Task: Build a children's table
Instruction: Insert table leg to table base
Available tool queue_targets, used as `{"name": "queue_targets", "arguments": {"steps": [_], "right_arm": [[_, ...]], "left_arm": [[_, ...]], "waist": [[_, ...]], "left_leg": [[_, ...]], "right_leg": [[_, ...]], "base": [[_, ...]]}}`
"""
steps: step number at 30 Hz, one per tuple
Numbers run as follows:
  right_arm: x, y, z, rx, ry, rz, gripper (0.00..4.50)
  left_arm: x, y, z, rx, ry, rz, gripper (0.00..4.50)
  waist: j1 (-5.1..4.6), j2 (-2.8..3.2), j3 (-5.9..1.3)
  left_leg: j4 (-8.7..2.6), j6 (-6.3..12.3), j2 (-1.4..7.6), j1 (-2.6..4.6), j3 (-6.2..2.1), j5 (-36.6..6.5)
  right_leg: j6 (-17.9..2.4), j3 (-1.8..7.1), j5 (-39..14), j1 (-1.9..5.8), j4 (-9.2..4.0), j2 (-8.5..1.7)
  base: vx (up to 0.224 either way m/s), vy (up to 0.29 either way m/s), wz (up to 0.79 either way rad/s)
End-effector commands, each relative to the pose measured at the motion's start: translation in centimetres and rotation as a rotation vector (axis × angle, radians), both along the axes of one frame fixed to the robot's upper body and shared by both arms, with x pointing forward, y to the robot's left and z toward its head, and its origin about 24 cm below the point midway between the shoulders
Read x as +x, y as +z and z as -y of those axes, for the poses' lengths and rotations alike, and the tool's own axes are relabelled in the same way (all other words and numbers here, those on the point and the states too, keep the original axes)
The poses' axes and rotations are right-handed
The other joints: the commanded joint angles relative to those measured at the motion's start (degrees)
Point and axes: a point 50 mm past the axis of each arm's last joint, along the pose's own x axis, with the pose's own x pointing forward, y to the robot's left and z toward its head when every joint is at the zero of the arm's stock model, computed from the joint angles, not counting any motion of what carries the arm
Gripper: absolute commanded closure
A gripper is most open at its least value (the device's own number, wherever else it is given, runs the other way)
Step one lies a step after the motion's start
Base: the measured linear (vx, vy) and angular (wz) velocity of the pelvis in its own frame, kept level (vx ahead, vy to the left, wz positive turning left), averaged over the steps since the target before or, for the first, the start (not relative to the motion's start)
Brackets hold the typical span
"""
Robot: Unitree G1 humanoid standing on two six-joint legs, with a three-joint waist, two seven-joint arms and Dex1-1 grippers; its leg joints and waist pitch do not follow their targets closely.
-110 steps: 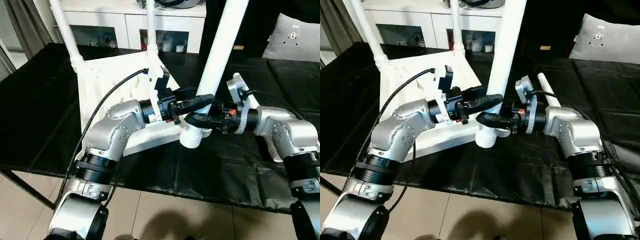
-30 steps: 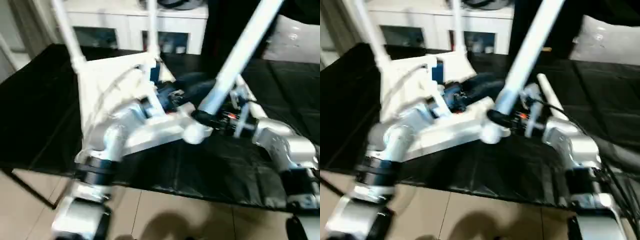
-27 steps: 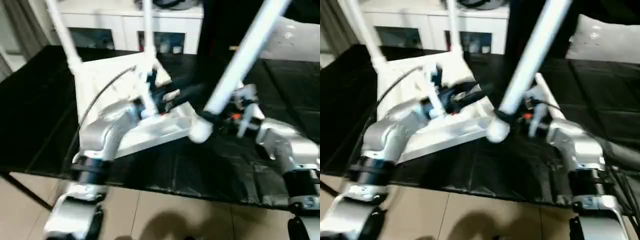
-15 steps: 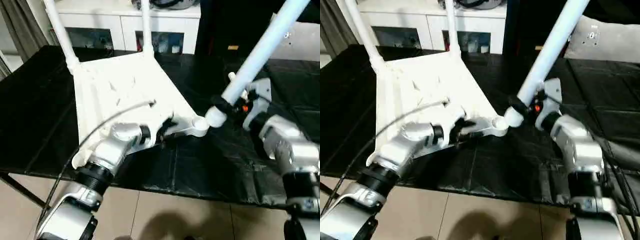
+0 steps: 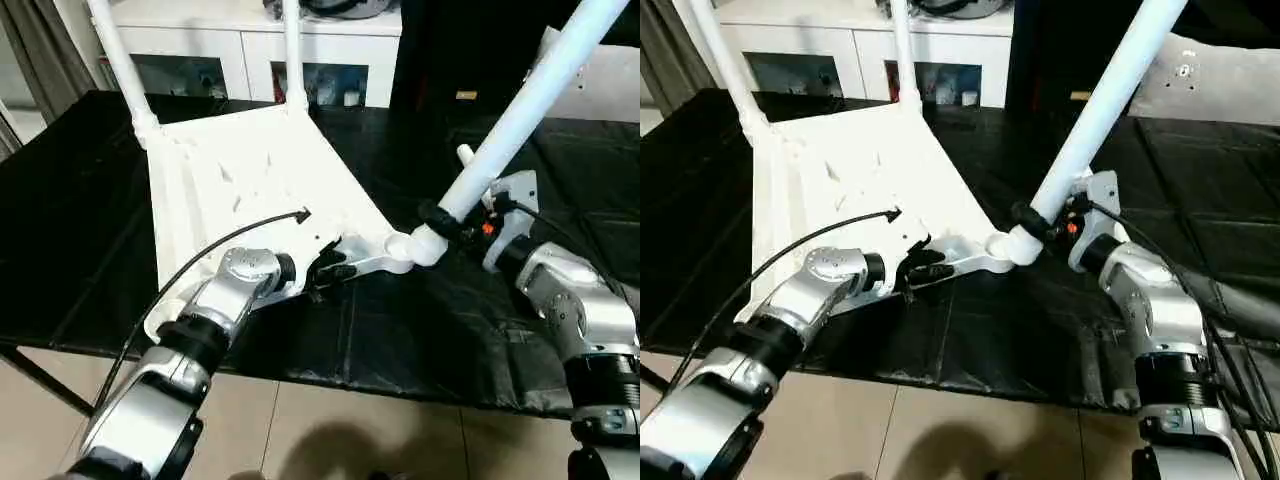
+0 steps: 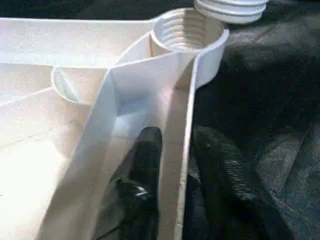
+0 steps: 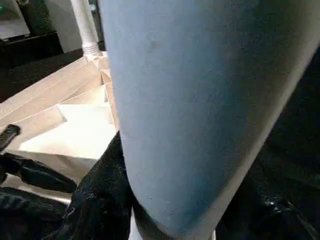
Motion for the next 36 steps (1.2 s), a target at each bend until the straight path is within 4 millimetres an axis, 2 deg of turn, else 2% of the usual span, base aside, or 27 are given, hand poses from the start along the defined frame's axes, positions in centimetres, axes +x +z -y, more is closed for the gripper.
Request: {"name": "queue_targets", "arguments": {"steps": [1,4,8,11,12,14,17,18,20,23,24,26,27,29,30,32,33,36], "right_arm": [[-0.1,0.8,-0.1,-0.003,0.020,0.037,2.65],[-0.1,0.8,-0.1,-0.008,0.030,0.033,2.65],[-0.2,0.7,-0.2,-0.014,0.039,0.028,2.65],[-0.3,0.6,-0.2,-0.014,0.043,0.026,2.65],[-0.3,0.6,-0.2,-0.017,0.049,0.022,2.65],[-0.3,0.6,-0.2,-0.019,0.052,0.019,2.65],[-0.5,0.5,-0.3,-0.027,0.069,0.008,2.65],[-0.6,0.4,-0.4,-0.036,0.092,-0.002,2.65],[-0.7,0.5,-0.4,-0.047,0.114,-0.007,2.65],[-0.7,0.7,-0.5,-0.060,0.141,-0.011,2.65],[-0.8,1.0,-0.6,-0.073,0.178,-0.022,2.65],[-0.9,1.1,-0.7,-0.085,0.213,-0.035,2.65],[-0.9,1.2,-0.7,-0.088,0.224,-0.040,2.65],[-1.0,1.3,-0.8,-0.092,0.249,-0.047,2.65],[-1.2,1.4,-0.9,-0.101,0.301,-0.067,2.65],[-1.3,1.4,-1.0,-0.114,0.338,-0.085,2.65],[-1.3,1.4,-1.0,-0.119,0.350,-0.096,2.65],[-1.2,1.5,-1.0,-0.126,0.374,-0.108,2.65]], "left_arm": [[0.2,0.2,0.0,0.024,-0.023,0.009,3.60],[0.3,-0.2,-0.1,0.061,-0.041,-0.010,3.86],[0.3,-0.9,-0.4,0.142,-0.057,-0.026,3.91],[0.4,-1.1,-0.5,0.164,-0.055,-0.028,3.91],[0.4,-1.1,-0.4,0.161,-0.066,-0.033,3.91],[0.4,-1.0,-0.3,0.160,-0.071,-0.033,4.20],[0.4,-0.9,-0.2,0.149,-0.089,-0.035,4.30],[0.3,-1.0,-0.2,0.156,-0.121,-0.039,4.40],[0.1,-1.1,-0.3,0.172,-0.159,-0.037,4.50],[-0.2,-1.3,-0.5,0.196,-0.200,-0.030,4.50],[-0.4,-1.3,-0.7,0.211,-0.236,-0.029,4.50],[-0.6,-1.4,-0.9,0.212,-0.259,-0.028,4.50],[-0.6,-1.3,-0.9,0.213,-0.266,-0.027,4.50],[-0.8,-1.3,-0.9,0.204,-0.284,-0.011,4.50],[-1.1,-1.3,-1.0,0.191,-0.310,0.000,4.50],[-1.6,-1.4,-1.1,0.187,-0.336,0.005,4.50],[-1.7,-1.4,-1.1,0.182,-0.338,0.005,4.50],[-1.9,-1.4,-1.0,0.157,-0.343,-0.011,4.50]], "waist": [[0.26,-1.00,-4.71],[0.23,-0.97,-4.72],[0.25,-1.02,-4.67],[0.27,-1.10,-4.50],[0.22,-1.19,-4.40],[0.18,-1.24,-4.32],[0.17,-1.10,-4.25],[0.03,-0.84,-4.14],[-0.05,-0.94,-4.48],[-0.06,-0.88,-4.56],[0.11,-1.08,-4.63],[0.23,-0.90,-4.60],[0.23,-1.15,-4.53],[0.27,-0.95,-4.38],[0.30,-1.19,-4.35],[0.20,-1.01,-4.24],[0.15,-1.25,-4.28],[0.26,-1.29,-4.28]], "left_leg": [[-3.48,7.90,1.67,-0.70,-0.09,3.31],[-3.50,7.95,1.87,-0.72,-0.22,3.81],[-3.54,7.83,1.72,-0.79,-0.18,3.33],[-3.58,7.57,1.56,-0.70,-0.04,2.27],[-3.63,7.13,1.43,-0.66,0.07,1.30],[-3.68,6.87,1.31,-0.64,0.09,0.64],[-3.82,6.68,1.46,-0.39,0.05,0.04],[-4.01,6.56,1.63,-0.19,-0.09,-0.72],[-4.03,6.67,1.88,-0.23,-0.33,0.24],[-3.98,7.31,2.07,-0.19,-0.37,1.54],[-3.98,7.85,2.18,-0.20,-0.37,2.44],[-3.95,8.22,2.31,-0.18,-0.36,2.93],[-3.97,8.26,2.36,-0.12,-0.27,2.72],[-4.07,7.67,2.27,-0.08,-0.20,1.40],[-4.14,7.48,2.30,-0.08,-0.18,0.89],[-4.23,7.25,2.60,0.02,-0.25,0.50],[-4.24,7.01,2.55,0.05,-0.20,0.31],[-4.21,6.68,2.46,0.04,-0.12,0.43]], "right_leg": [[-3.54,3.22,-14.91,5.46,-4.50,-3.53],[-3.81,3.25,-14.01,5.48,-4.33,-3.59],[-3.48,3.20,-14.82,5.59,-4.53,-3.58],[-2.88,3.09,-16.64,5.59,-4.87,-3.56],[-2.13,2.98,-18.60,5.59,-5.22,-3.49],[-1.22,2.85,-20.11,5.58,-5.52,-3.36],[-0.80,2.77,-21.09,5.49,-5.82,-3.42],[-0.89,2.66,-21.55,5.63,-6.04,-3.43],[-1.63,2.86,-19.23,5.86,-5.51,-3.67],[-3.23,3.08,-16.37,5.82,-5.04,-3.81],[-4.28,3.22,-14.67,5.94,-4.71,-3.92],[-5.16,3.30,-13.75,5.91,-4.54,-3.98],[-5.21,3.35,-14.00,5.81,-4.64,-4.01],[-5.04,3.21,-16.48,5.84,-4.91,-4.09],[-4.84,3.24,-17.29,5.93,-4.95,-4.15],[-4.65,3.28,-17.78,5.71,-5.01,-4.10],[-4.69,3.32,-18.12,5.75,-4.91,-4.17],[-4.43,3.38,-18.58,5.63,-5.02,-4.17]], "base": [[0.000,0.000,0.00],[0.000,0.000,0.00],[0.000,0.000,0.00],[0.000,0.000,0.00],[0.000,0.000,0.00],[0.000,0.000,0.00],[0.000,0.000,0.00],[0.000,0.000,0.00],[0.000,0.000,0.00],[0.000,0.000,0.00],[0.000,0.000,0.00],[0.000,0.000,0.00],[0.000,0.000,0.00],[0.000,0.000,0.00],[0.000,0.000,0.00],[0.000,0.000,0.00],[0.000,0.000,0.00],[0.000,0.000,0.00]]}}
